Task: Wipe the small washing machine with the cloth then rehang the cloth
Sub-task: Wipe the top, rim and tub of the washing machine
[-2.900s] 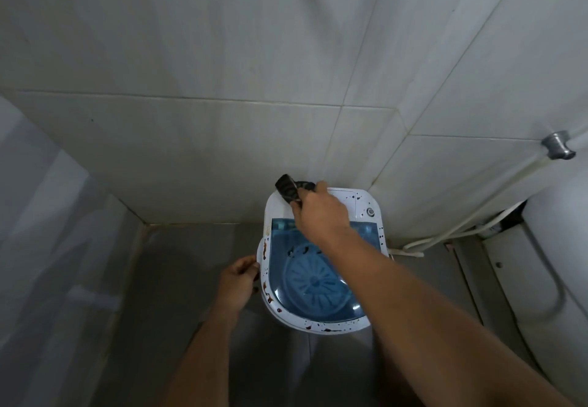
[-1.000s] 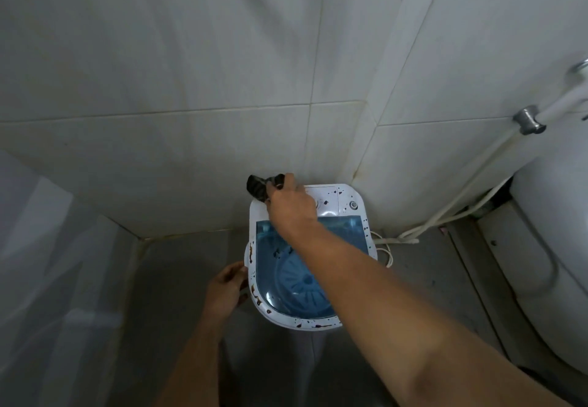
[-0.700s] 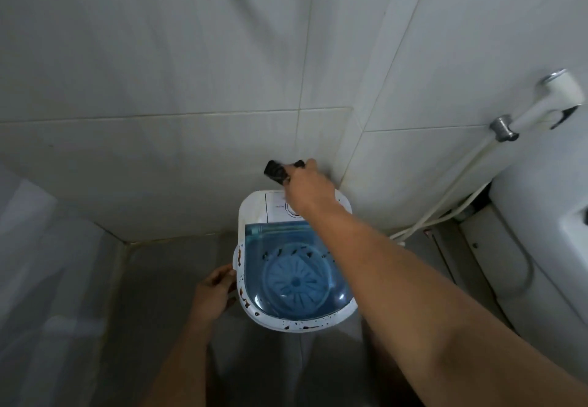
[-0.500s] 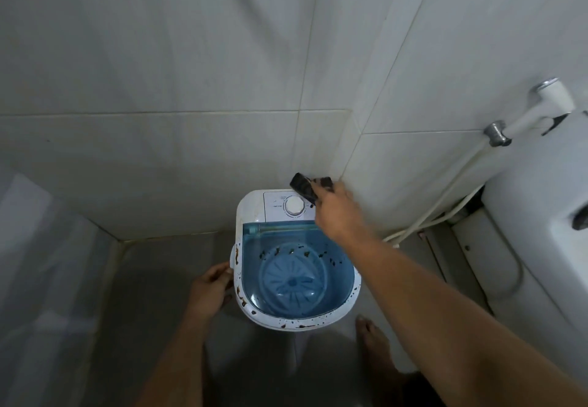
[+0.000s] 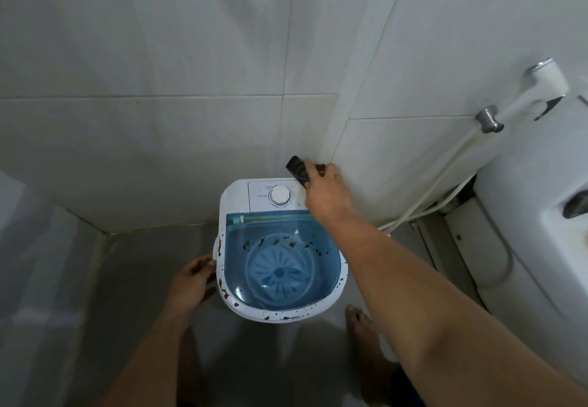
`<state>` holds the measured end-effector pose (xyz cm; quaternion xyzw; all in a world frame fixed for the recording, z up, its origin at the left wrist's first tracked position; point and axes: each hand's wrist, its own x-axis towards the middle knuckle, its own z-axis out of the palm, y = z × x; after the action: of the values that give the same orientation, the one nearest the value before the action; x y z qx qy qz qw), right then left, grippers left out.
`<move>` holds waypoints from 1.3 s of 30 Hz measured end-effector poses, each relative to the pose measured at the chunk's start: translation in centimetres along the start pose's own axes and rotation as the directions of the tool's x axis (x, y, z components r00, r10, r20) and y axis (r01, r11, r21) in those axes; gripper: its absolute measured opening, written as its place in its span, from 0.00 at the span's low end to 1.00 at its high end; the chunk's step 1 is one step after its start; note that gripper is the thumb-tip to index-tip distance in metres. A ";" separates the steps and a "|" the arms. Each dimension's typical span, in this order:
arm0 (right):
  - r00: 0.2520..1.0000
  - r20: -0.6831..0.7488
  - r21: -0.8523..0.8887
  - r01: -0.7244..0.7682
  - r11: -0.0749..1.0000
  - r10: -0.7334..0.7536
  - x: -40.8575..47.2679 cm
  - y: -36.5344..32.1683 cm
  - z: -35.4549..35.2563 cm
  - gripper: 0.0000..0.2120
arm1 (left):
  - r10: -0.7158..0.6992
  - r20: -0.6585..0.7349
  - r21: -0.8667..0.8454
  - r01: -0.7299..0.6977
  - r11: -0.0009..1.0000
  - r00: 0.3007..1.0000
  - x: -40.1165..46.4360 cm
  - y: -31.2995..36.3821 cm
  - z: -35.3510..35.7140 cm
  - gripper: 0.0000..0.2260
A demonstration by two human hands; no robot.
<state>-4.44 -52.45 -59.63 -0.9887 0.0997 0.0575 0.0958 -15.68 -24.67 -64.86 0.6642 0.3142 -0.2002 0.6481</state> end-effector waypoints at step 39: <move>0.992 0.087 -0.164 0.103 0.981 -0.089 0.6 -8.5 -1.8 0.19 | 0.038 0.102 -0.054 -0.033 0.998 0.994 -0.4 0.6 -0.1 0.13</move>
<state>-1.93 -44.74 -56.43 -0.9939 0.0428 0.1000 0.0183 -15.61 -24.64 -64.13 0.6415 0.2736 -0.2143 0.6839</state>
